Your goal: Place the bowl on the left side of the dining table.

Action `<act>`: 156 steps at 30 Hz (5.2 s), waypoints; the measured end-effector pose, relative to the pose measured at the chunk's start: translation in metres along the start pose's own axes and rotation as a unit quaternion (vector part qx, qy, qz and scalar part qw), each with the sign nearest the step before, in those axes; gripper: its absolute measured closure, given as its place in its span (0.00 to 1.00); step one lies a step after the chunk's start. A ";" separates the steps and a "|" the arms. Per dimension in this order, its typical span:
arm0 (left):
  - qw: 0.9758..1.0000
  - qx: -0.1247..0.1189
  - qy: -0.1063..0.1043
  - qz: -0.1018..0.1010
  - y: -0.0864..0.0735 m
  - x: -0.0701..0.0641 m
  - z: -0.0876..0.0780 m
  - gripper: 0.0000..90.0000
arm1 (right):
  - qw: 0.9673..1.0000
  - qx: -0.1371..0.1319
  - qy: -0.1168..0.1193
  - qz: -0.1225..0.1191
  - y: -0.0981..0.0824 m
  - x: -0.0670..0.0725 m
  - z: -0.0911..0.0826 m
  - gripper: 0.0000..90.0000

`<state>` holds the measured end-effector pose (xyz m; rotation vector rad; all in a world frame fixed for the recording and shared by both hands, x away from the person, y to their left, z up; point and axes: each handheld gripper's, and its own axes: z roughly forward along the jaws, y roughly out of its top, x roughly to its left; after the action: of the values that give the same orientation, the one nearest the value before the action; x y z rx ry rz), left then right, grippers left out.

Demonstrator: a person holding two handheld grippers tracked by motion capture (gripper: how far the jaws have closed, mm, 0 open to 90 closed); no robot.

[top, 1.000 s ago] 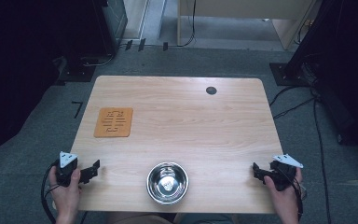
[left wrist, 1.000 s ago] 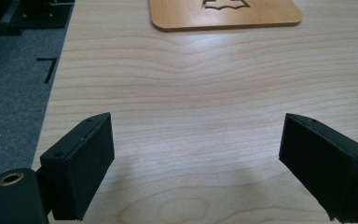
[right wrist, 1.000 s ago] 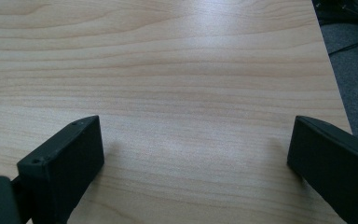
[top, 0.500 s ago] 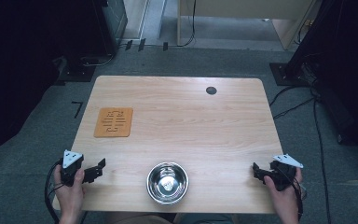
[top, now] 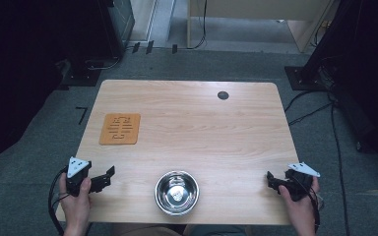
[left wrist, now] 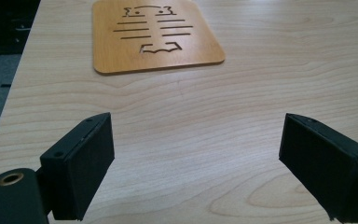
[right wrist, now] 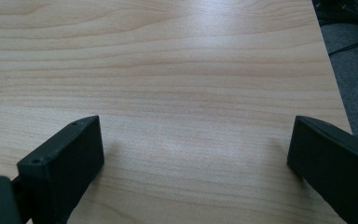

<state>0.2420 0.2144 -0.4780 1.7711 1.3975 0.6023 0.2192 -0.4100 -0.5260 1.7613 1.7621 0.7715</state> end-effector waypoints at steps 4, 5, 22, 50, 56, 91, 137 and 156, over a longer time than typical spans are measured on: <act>1.000 -0.001 -0.002 0.002 0.001 -0.003 -0.001 0.11 | 1.000 0.000 0.000 0.000 0.000 0.000 0.000 0.03; 1.000 -0.002 -0.004 0.002 0.002 -0.004 -0.002 0.11 | 1.000 0.000 0.000 0.000 0.000 0.000 0.000 0.03; 1.000 -0.011 -0.017 0.014 0.007 -0.021 -0.005 0.11 | 1.000 0.000 0.000 0.000 0.000 0.000 0.000 0.03; 0.999 -0.015 -0.038 0.028 0.008 -0.045 -0.005 0.11 | 1.000 0.000 0.000 0.001 0.000 0.000 0.000 0.03; 0.998 -0.012 -0.044 0.034 0.007 -0.050 -0.002 0.11 | 1.000 0.000 0.000 0.000 0.000 0.000 0.000 0.03; 0.995 -0.003 -0.089 0.041 0.006 -0.085 0.000 0.11 | 1.000 0.000 0.000 0.000 0.000 0.000 0.000 0.03; 0.991 0.039 -0.121 0.040 -0.015 -0.134 0.021 0.11 | 1.000 0.000 0.000 0.001 0.000 0.000 0.000 0.03; 0.984 0.113 -0.127 0.056 -0.023 -0.147 0.034 0.29 | 1.000 0.000 0.000 0.000 0.000 0.000 0.000 0.03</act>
<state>0.2134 0.0664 -0.5015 2.0376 1.2343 0.2683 0.2192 -0.4100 -0.5260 1.7612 1.7622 0.7714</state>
